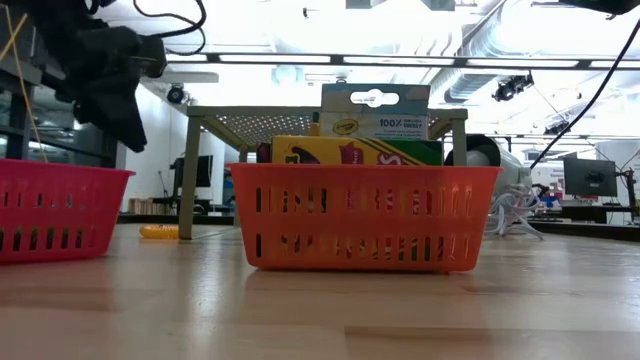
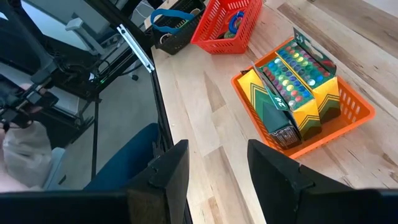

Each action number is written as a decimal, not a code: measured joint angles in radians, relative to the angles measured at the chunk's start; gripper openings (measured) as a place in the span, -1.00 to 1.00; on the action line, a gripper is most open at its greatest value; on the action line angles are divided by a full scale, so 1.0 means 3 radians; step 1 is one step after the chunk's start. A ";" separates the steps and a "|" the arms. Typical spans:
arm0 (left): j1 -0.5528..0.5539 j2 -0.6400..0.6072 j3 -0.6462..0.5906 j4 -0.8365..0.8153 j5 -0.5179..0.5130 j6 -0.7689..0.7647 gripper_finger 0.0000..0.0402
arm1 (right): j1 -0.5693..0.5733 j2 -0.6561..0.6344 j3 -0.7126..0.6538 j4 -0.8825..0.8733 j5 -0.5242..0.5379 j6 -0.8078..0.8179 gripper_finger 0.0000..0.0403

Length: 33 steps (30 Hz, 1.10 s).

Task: Pick & Place Office Desk Supplies
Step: Put the yellow spring keychain into the red bin

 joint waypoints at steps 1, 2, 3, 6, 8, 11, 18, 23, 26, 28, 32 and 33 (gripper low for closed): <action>0.0000 0.0000 -0.0005 0.0008 -0.0060 0.0084 -0.52 | -0.0001 0.0000 0.0000 0.0001 0.0001 -0.0001 -0.25; 0.0002 0.0000 -0.0008 0.0010 -0.0125 0.0164 -0.52 | -0.0001 0.0000 -0.0001 0.0001 0.0000 0.0000 -0.25; 0.0002 0.0000 -0.0010 0.0010 -0.0178 0.0240 -0.52 | 0.0000 0.0000 0.0000 0.0000 0.0000 0.0000 -0.25; 0.0003 0.0000 -0.0010 0.0017 -0.0295 0.0499 -0.52 | 0.0000 0.0001 -0.0001 0.0000 0.0000 -0.0001 -0.25; 0.0017 0.0000 -0.0010 0.0070 -0.0296 0.0692 -0.52 | -0.0001 0.0000 0.0001 0.0000 0.0000 -0.0001 -0.25; 0.0095 0.0000 -0.0010 0.0228 -0.0288 0.1033 -0.52 | 0.0000 0.0000 0.0000 0.0000 0.0000 0.0000 -0.25; 0.0470 0.0031 -0.0011 0.0362 0.0040 0.1375 -0.52 | -0.0001 0.0000 0.0000 0.0000 0.0000 0.0000 -0.25; 0.0804 0.0150 -0.0061 0.0366 0.0444 0.1257 -0.52 | 0.0000 0.0000 0.0001 0.0000 0.0001 0.0000 -0.25; 0.0950 0.0241 -0.0110 0.0378 0.0593 0.1307 -0.52 | 0.0000 0.0000 0.0001 0.0000 0.0000 0.0000 -0.25; 0.1014 0.0304 -0.0143 0.0445 0.0674 0.1393 -0.52 | -0.0001 0.0000 0.0001 0.0000 0.0000 0.0000 -0.25; 0.1066 0.0416 -0.0180 0.0545 0.0800 0.1506 -0.52 | 0.0000 0.0000 0.0000 0.0000 0.0000 0.0000 -0.25; 0.1068 0.0443 -0.0194 0.0558 0.0809 0.1536 -0.52 | -0.0001 0.0000 0.0000 0.0000 0.0000 0.0000 -0.25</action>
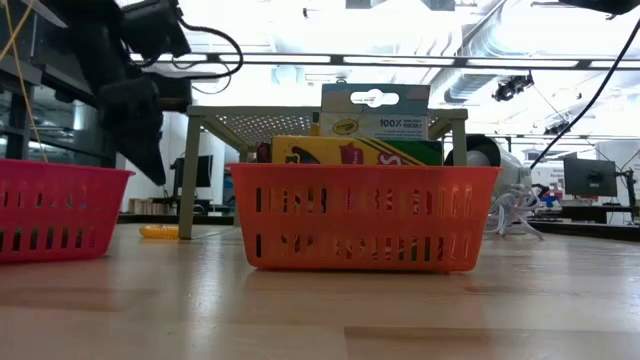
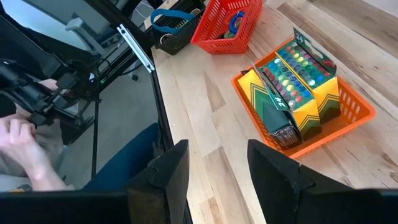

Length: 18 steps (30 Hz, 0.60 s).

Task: Pick & Place Office Desk Supplies
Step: Put the yellow spring keychain into the red bin

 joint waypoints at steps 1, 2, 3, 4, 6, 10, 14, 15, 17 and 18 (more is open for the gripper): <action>0.0000 0.0015 -0.0016 0.0017 0.0001 0.0034 -0.52 | 0.0000 -0.0001 0.0000 0.0000 0.0000 0.0000 -0.25; 0.0000 0.0032 -0.0035 0.0044 0.0001 0.0059 -0.52 | 0.0001 -0.0001 0.0000 0.0000 0.0000 0.0000 -0.25; 0.0000 0.0044 -0.0066 0.0104 0.0001 0.0073 -0.52 | 0.0000 0.0000 0.0000 0.0000 0.0000 0.0000 -0.25; 0.0000 0.0048 -0.0099 0.0163 0.0008 0.0076 -0.52 | 0.0000 0.0000 0.0000 0.0000 0.0000 0.0000 -0.25; 0.0000 0.0047 -0.0178 0.0276 0.0017 0.0085 -0.52 | 0.0000 0.0000 0.0000 0.0000 0.0001 0.0000 -0.25; 0.0000 0.0047 -0.0312 0.0503 0.0018 0.0128 -0.52 | -0.0001 0.0001 0.0000 0.0001 0.0001 0.0000 -0.25; 0.0000 0.0047 -0.0487 0.0808 0.0018 0.0128 -0.52 | 0.0001 0.0000 0.0001 0.0000 0.0000 0.0000 -0.25; 0.0000 0.0047 -0.0530 0.0884 0.0018 0.0127 -0.52 | 0.0000 0.0000 0.0000 0.0000 0.0000 0.0000 -0.25; 0.0000 0.0047 -0.0615 0.1035 0.0018 0.0124 -0.52 | 0.0000 0.0000 0.0000 0.0000 0.0000 0.0000 -0.25; 0.0000 0.0047 -0.0657 0.1101 0.0017 0.0123 -0.52 | 0.0001 0.0001 0.0000 0.0000 0.0001 0.0000 -0.25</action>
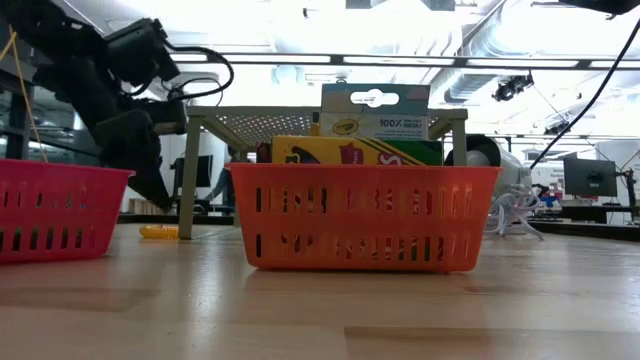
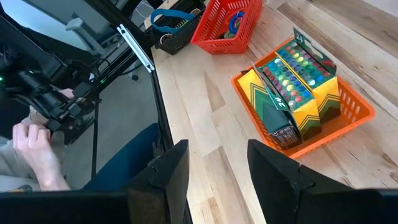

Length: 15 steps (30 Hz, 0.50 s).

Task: Pick & Place Office Desk Supplies
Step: Put the yellow spring keychain into the red bin

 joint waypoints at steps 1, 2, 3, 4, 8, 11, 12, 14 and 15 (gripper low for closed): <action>0.0000 0.0000 -0.0032 0.0044 0.0000 0.0000 -0.52 | 0.0000 -0.0001 0.0000 0.0000 0.0000 0.0000 -0.25; 0.0000 0.0000 -0.0055 0.0078 0.0000 0.0000 -0.52 | 0.0000 0.0000 0.0001 0.0000 -0.0001 0.0000 -0.25; 0.0000 0.0000 -0.0069 0.0106 0.0000 0.0000 -0.52 | 0.0000 -0.0001 0.0001 0.0000 -0.0001 0.0000 -0.25; 0.0000 0.0000 -0.0077 0.0131 0.0000 -0.0001 -0.52 | -0.0001 -0.0001 0.0000 0.0000 -0.0001 -0.0001 -0.25; 0.0000 0.0013 -0.0078 0.0138 0.0000 -0.0001 -0.52 | -0.0001 -0.0001 0.0001 0.0000 0.0000 0.0000 -0.25; 0.0000 0.0095 -0.0078 0.0132 0.0000 -0.0004 -0.52 | 0.0000 -0.0001 0.0000 0.0000 -0.0001 0.0000 -0.25; 0.0000 0.0136 -0.0078 0.0142 0.0000 -0.0006 -0.52 | 0.0000 -0.0001 0.0001 0.0000 -0.0001 -0.0001 -0.25; 0.0000 0.0229 -0.0078 0.0182 0.0000 -0.0006 -0.52 | 0.0000 -0.0001 0.0001 0.0000 0.0000 0.0000 -0.25; 0.0000 0.0268 -0.0078 0.0210 0.0000 0.0003 -0.52 | 0.0000 0.0000 0.0001 0.0000 -0.0001 0.0000 -0.25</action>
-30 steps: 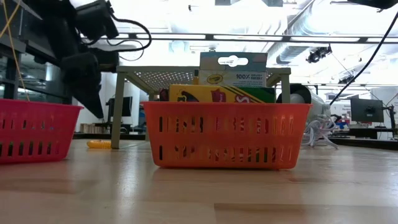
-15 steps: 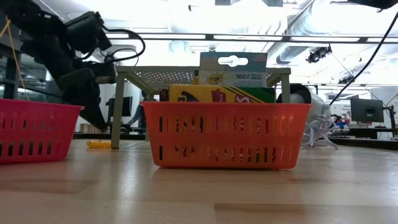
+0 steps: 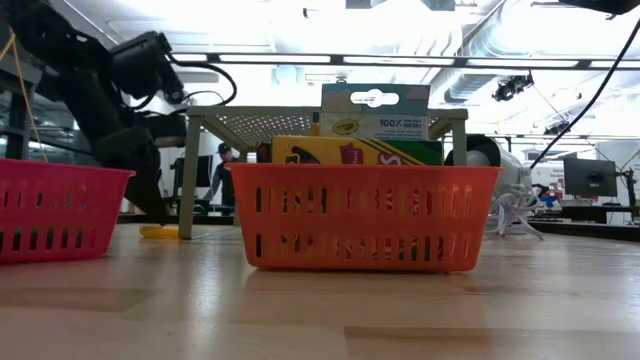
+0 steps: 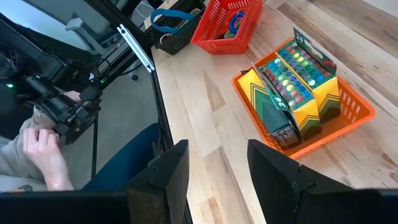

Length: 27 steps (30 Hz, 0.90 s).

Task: Pick & Place Office Desk Supplies
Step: Put the yellow spring keychain into the red bin

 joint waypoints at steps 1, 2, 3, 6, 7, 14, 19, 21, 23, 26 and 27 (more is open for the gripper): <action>0.0000 0.0034 0.0000 0.0041 0.0000 0.0014 -0.52 | 0.0000 -0.0001 -0.0001 0.0000 0.0000 0.0000 -0.25; 0.0000 0.0066 0.0001 0.0084 -0.0002 0.0039 -0.52 | 0.0000 0.0000 0.0000 0.0000 0.0001 0.0000 -0.25; 0.0000 0.0091 0.0001 0.0117 -0.0006 0.0071 -0.52 | -0.0001 0.0000 -0.0001 0.0000 0.0001 0.0000 -0.25; 0.0000 0.0126 0.0001 0.0172 -0.0055 0.0123 -0.52 | 0.0000 -0.0001 0.0000 0.0000 0.0000 0.0000 -0.25; 0.0000 0.0125 0.0001 0.0172 -0.0062 0.0146 -0.52 | 0.0000 0.0000 -0.0001 0.0000 0.0001 0.0000 -0.25; 0.0000 0.0116 0.0001 0.0139 -0.0070 0.0158 -0.52 | -0.0001 -0.0001 0.0000 0.0001 0.0000 0.0000 -0.25; 0.0000 0.0116 0.0001 0.0097 -0.0075 0.0131 -0.52 | 0.0000 -0.0001 0.0000 0.0000 0.0001 0.0000 -0.25; 0.0000 0.0116 0.0001 0.0087 -0.0076 0.0123 -0.52 | 0.0000 0.0000 -0.0001 0.0000 0.0000 0.0000 -0.25; 0.0000 0.0116 0.0001 0.0080 -0.0076 0.0123 -0.52 | -0.0001 -0.0001 0.0000 0.0000 0.0001 -0.0001 -0.25; 0.0000 0.0134 0.0001 0.0080 -0.0076 0.0123 -0.52 | 0.0000 0.0000 0.0000 0.0000 0.0001 0.0000 -0.25; 0.0000 0.0154 0.0003 0.0082 -0.0078 0.0113 -0.52 | 0.0000 -0.0001 -0.0001 0.0000 0.0000 0.0000 -0.25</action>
